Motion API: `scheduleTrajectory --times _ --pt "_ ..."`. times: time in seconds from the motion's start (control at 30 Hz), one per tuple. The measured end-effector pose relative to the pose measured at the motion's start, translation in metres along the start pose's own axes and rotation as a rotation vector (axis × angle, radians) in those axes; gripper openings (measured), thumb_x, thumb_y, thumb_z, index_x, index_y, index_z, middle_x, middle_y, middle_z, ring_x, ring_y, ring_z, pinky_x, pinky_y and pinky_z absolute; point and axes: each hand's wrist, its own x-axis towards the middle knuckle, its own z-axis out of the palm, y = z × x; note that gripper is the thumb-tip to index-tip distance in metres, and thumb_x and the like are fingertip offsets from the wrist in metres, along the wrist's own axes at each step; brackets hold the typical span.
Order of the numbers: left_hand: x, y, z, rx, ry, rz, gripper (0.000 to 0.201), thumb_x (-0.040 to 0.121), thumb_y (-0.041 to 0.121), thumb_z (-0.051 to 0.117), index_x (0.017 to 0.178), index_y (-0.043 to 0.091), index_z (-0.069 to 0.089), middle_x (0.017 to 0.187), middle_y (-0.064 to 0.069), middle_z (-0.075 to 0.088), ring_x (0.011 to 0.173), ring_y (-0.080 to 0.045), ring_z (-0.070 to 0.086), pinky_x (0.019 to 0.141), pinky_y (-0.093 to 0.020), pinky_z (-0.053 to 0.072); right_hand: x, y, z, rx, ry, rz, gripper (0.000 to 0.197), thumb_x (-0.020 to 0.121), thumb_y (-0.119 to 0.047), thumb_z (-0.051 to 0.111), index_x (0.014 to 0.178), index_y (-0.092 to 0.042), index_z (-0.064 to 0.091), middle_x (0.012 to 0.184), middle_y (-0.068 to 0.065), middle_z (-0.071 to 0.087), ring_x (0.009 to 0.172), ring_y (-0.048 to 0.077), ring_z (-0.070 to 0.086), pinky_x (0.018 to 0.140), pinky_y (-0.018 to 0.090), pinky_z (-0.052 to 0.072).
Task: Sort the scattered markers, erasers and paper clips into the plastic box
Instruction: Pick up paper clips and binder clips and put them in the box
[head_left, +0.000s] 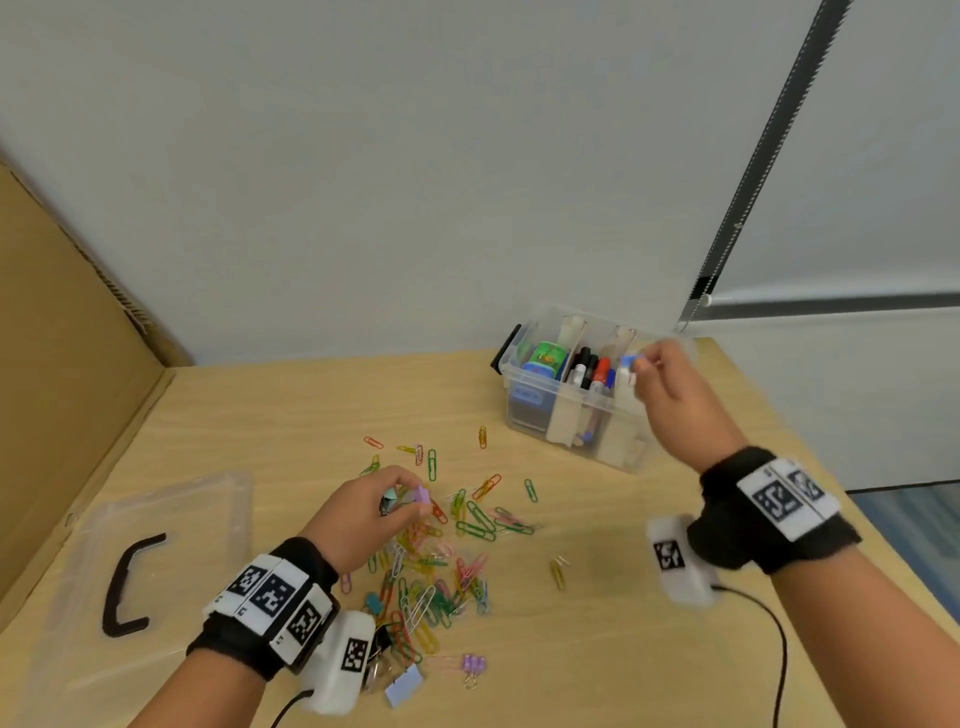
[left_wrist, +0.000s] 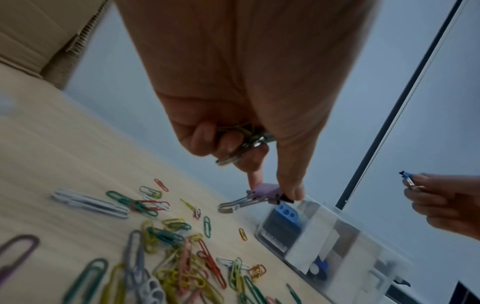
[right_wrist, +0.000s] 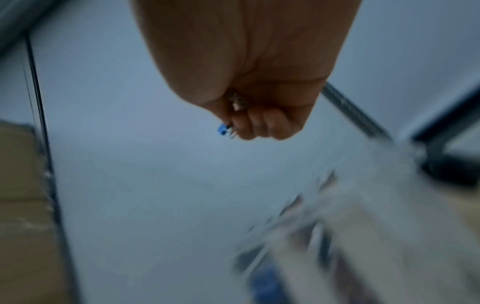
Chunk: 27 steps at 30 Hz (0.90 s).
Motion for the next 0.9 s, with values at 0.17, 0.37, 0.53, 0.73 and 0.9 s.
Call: scheduleTrajectory --times 0.17,0.37,0.53,0.73,0.9 --pt "0.004 0.015 0.016 -0.013 -0.009 -0.023 0.019 0.090 0.036 0.059 0.107 0.027 0.059 0.076 0.016 0.048 0.076 0.000 0.055 0.063 -0.012 0.036 0.083 0.042 -0.024 -0.434 -0.089 0.220 0.020 0.099 -0.015 0.035 0.109 -0.002 0.046 0.090 0.014 0.057 0.081 0.029 0.053 0.063 0.031 0.036" --pt "0.003 0.032 0.032 -0.045 -0.005 -0.011 0.018 0.087 0.042 0.061 0.103 0.035 0.058 0.067 0.013 0.051 0.065 0.003 0.056 0.067 -0.015 0.047 0.132 0.070 -0.028 -0.577 -0.288 0.335 0.040 0.095 -0.030 0.051 0.112 0.004 0.060 0.105 0.020 0.064 0.100 0.034 0.060 0.078 0.034 0.045" --pt "0.003 0.044 0.041 -0.045 0.017 -0.011 0.019 0.086 0.044 0.060 0.104 0.038 0.057 0.072 0.015 0.052 0.078 -0.003 0.057 0.081 -0.020 0.048 0.115 0.074 -0.038 -0.419 -0.265 0.236 0.039 0.100 -0.027 0.040 0.129 -0.005 0.054 0.131 0.014 0.056 0.120 0.029 0.052 0.100 0.034 0.038" --pt "0.017 0.081 0.048 -0.113 0.043 0.020 0.015 0.086 0.046 0.059 0.100 0.041 0.059 0.066 0.006 0.047 0.058 -0.007 0.046 0.060 -0.023 0.038 0.061 0.123 -0.024 -0.394 -0.054 0.116 0.048 0.099 -0.030 0.038 0.143 -0.011 0.036 0.153 0.006 0.031 0.137 0.023 0.033 0.112 0.038 0.030" --pt "0.074 0.155 0.054 -0.061 0.076 0.146 0.027 0.088 0.044 0.057 0.113 0.033 0.057 0.094 0.020 0.059 0.084 0.007 0.055 0.076 -0.016 0.046 0.048 0.143 -0.009 -0.283 -0.015 0.069 0.054 0.101 -0.035 0.026 0.151 -0.016 0.019 0.160 -0.003 0.012 0.143 0.018 0.024 0.115 0.034 0.025"
